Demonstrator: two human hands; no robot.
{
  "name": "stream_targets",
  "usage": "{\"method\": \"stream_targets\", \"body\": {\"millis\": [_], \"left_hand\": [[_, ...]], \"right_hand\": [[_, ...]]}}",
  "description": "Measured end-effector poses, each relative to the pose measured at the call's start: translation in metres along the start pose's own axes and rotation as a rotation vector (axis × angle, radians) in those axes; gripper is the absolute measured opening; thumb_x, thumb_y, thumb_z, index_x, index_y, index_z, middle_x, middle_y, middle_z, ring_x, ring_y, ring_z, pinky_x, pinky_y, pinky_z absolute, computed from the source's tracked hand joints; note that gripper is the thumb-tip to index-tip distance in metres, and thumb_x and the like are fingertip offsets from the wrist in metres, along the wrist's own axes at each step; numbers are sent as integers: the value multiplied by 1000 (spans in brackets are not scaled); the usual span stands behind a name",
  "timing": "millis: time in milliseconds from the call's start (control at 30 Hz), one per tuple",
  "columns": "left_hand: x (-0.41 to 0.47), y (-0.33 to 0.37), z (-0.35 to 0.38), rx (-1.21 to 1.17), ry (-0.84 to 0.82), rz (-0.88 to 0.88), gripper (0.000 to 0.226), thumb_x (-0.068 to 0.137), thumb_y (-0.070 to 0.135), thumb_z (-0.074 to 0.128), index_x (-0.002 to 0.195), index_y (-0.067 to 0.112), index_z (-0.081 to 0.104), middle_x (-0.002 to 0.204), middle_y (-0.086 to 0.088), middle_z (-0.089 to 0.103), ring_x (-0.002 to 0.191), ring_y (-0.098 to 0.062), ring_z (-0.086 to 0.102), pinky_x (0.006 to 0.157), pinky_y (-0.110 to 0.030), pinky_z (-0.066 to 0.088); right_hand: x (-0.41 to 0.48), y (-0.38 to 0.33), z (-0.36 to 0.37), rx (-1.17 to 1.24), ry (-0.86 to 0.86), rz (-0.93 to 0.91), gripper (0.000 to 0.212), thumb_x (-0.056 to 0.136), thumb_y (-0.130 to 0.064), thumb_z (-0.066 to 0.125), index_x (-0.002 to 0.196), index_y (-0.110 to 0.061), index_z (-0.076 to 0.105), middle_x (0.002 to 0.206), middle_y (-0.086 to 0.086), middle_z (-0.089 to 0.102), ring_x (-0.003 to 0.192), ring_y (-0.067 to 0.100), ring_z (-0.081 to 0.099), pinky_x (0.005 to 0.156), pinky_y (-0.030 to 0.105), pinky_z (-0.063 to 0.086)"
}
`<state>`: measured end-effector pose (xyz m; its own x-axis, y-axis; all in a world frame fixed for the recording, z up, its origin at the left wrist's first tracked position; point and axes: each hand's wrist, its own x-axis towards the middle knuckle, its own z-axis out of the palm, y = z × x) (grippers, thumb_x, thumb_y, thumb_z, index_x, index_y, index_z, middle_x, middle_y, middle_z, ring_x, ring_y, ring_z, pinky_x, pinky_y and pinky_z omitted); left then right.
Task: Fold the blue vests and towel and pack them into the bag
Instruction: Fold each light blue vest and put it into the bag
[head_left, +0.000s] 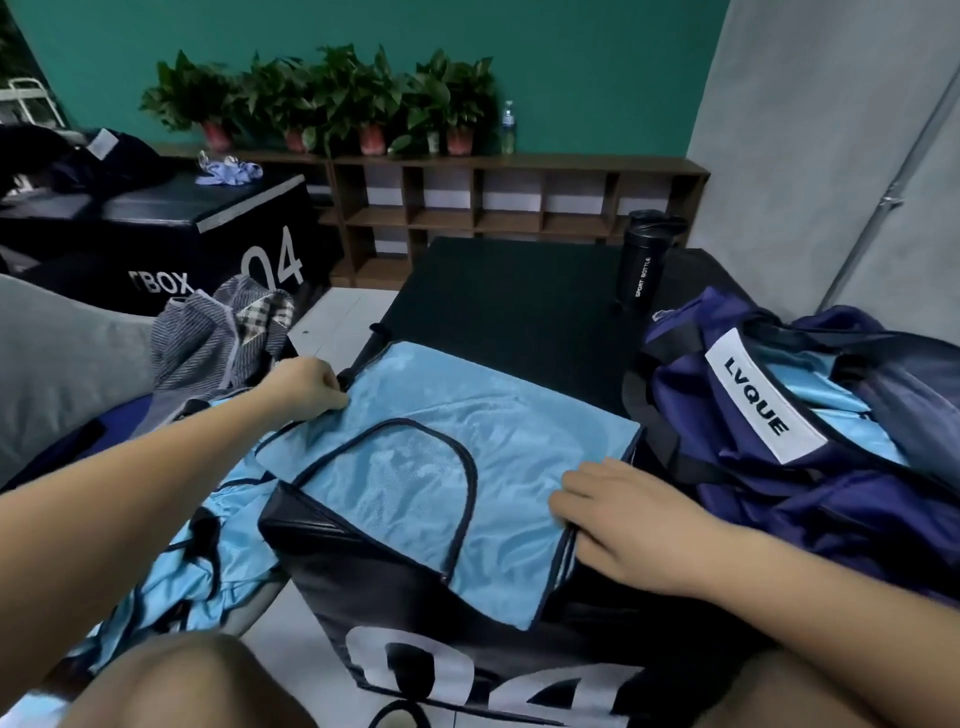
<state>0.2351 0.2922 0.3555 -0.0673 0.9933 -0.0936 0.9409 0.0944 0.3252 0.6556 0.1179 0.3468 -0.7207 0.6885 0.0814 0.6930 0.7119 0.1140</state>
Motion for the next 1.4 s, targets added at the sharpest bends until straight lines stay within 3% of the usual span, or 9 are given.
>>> {"method": "stream_targets", "body": {"millis": [200, 367, 567, 633, 733, 900, 1100, 1233, 1400], "left_hand": [[49, 40, -1, 144, -48, 70, 22, 91, 31, 76, 98, 11, 73, 98, -10, 73, 94, -30, 68, 80, -40, 57], [80, 83, 10, 291, -31, 128, 25, 92, 31, 68, 93, 6, 71, 89, -12, 72, 79, -31, 65, 56, -32, 43], [119, 127, 36, 256, 76, 184, 17, 83, 23, 68, 89, 9, 61, 89, -11, 66, 83, -34, 64, 72, -42, 59], [122, 146, 44, 254, 93, 203, 17, 86, 24, 68, 94, 12, 60, 92, -9, 64, 86, -34, 63, 74, -43, 56], [125, 169, 55, 261, 119, 234, 16, 91, 23, 65, 101, 15, 55, 92, -6, 60, 87, -33, 60, 75, -42, 47], [137, 200, 73, 312, 162, 292, 16, 95, 17, 59, 106, 14, 48, 95, -8, 61, 96, -34, 57, 101, -52, 41], [143, 212, 81, 325, 259, 302, 20, 94, 4, 52, 109, 17, 48, 107, -8, 60, 106, -33, 52, 102, -48, 39], [126, 209, 79, 198, 318, 346, 29, 96, 24, 66, 123, 22, 55, 118, -3, 56, 114, -31, 51, 96, -46, 38], [57, 192, 71, 47, 273, 484, 21, 94, 26, 63, 114, 26, 59, 114, 6, 59, 107, -23, 55, 93, -41, 42]], "right_hand": [[15, -24, 4, 135, -42, 41, 6, 90, -28, 46, 94, -24, 44, 90, -6, 45, 85, 23, 46, 81, 36, 45], [24, -33, 4, 224, -56, 117, 4, 91, -26, 45, 93, -24, 43, 90, -7, 46, 85, 20, 44, 76, 33, 34], [26, -56, 4, 262, -1, 119, 8, 81, -30, 33, 87, -26, 33, 84, -8, 41, 76, 20, 44, 69, 32, 36], [26, -66, 9, 223, 64, 102, 15, 74, -30, 39, 84, -27, 27, 77, -8, 45, 67, 18, 47, 61, 28, 38], [25, -72, 16, 127, 107, 37, 20, 69, -31, 54, 81, -27, 38, 74, -8, 49, 64, 16, 50, 63, 27, 44], [28, -69, 20, 64, 118, 15, 32, 64, -33, 71, 80, -25, 45, 70, -7, 49, 60, 16, 47, 63, 28, 43], [36, -68, 25, 130, 183, 84, 31, 73, -27, 65, 85, -23, 37, 77, -3, 49, 65, 20, 39, 64, 33, 48], [33, -65, 21, 168, 162, 91, 30, 81, -34, 70, 92, -22, 45, 85, -2, 52, 73, 21, 50, 69, 34, 51], [23, -49, 16, 175, 129, 86, 42, 81, -44, 75, 98, -24, 43, 96, -3, 49, 86, 23, 50, 74, 36, 46]]}}
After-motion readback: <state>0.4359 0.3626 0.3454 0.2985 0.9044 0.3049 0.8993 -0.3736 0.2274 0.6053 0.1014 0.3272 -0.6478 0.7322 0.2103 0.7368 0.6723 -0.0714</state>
